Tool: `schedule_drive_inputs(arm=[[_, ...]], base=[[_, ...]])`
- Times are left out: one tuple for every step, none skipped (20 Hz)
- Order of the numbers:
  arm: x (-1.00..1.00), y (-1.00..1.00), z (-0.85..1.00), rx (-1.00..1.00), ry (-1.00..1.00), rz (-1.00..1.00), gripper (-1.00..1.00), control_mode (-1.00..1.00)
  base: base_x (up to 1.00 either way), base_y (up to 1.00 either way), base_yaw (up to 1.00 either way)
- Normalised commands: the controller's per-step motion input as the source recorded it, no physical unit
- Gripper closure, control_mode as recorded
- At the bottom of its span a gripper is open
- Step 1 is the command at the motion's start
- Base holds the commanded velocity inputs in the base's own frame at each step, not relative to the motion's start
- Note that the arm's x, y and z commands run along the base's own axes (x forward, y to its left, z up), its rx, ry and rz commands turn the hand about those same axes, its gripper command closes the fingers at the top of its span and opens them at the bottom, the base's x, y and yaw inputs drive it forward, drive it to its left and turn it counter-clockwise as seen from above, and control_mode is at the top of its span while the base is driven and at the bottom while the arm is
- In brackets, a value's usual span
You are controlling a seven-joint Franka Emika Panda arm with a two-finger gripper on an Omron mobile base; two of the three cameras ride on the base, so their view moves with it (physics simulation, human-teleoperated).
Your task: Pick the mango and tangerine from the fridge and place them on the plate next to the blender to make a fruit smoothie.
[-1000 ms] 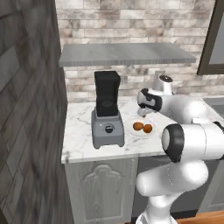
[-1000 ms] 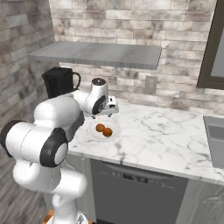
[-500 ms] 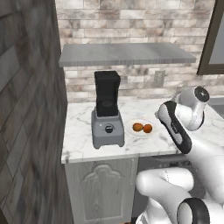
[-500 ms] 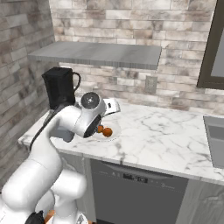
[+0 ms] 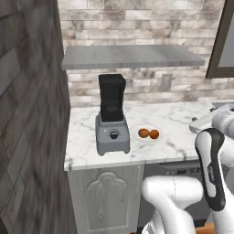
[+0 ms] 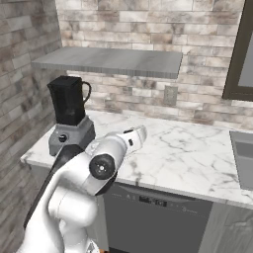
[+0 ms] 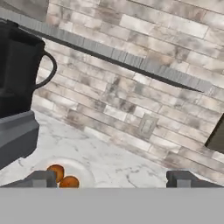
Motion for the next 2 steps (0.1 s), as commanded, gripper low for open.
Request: schedule_drive_inputs(arm=[[-1.00,-0.52,0.98,0.00,-0.31,-0.02,-1.00,-1.00],[-1.00,-0.49,1.00,0.00,-0.28,-0.02,-1.00,-1.00]], base=[[0.00,0.00,0.00],[0.00,0.00,0.00]])
